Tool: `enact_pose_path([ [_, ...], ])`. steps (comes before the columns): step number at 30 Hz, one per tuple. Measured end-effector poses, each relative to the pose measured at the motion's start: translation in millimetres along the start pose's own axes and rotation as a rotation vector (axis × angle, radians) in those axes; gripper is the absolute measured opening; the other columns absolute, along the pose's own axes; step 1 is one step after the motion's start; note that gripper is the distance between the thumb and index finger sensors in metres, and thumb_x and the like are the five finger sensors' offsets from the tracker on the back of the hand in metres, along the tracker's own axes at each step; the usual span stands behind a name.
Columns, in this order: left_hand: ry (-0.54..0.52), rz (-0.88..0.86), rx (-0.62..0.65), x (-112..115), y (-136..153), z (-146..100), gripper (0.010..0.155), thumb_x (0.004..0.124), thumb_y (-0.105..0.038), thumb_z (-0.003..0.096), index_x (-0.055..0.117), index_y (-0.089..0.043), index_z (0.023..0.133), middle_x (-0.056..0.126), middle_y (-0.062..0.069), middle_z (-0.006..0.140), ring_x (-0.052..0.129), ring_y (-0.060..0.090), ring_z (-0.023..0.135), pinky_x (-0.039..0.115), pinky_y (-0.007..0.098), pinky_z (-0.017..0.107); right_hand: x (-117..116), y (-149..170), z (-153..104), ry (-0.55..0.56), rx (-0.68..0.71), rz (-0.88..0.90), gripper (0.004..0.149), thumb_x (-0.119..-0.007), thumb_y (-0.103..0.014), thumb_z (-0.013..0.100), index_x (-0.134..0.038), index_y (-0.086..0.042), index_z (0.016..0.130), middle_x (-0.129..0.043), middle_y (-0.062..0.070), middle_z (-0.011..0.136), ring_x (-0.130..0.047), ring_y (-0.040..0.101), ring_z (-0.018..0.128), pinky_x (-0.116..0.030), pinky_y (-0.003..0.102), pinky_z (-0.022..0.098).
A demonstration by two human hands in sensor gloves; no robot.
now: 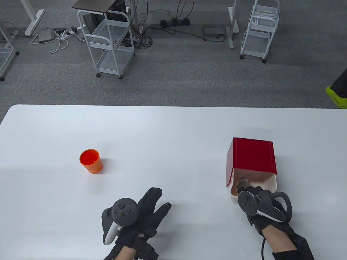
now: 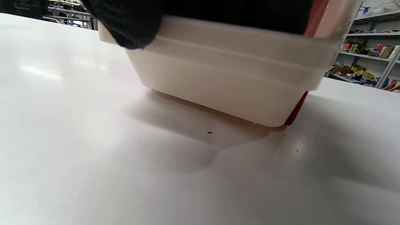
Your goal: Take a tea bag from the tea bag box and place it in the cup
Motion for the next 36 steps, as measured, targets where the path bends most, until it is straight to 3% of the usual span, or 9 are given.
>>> enact_pose_path([
  [36, 0.002, 0.001, -0.006, 0.6, 1.4, 0.2, 0.085, 0.054, -0.076, 0.0476, 0.048, -0.026, 0.116, 0.044, 0.009, 0.128, 0.052, 0.038, 0.114, 0.052, 0.052, 0.082, 3.1, -12.0, -35.5, 0.007, 0.096, 0.024, 0.048, -0.083, -0.037, 0.042, -0.079, -0.019, 0.086, -0.09, 0.012, 0.082, -0.093, 0.035, 0.061, -0.079, 0.045, 0.051],
])
Point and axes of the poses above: the tracker on the back of each hand, its own y axis roughly to the little-finger side, its own z axis roughly from the wrist to the fingertips, x = y × z, the point moved 2 cm from there along z, roughly from the wrist to the fingertips
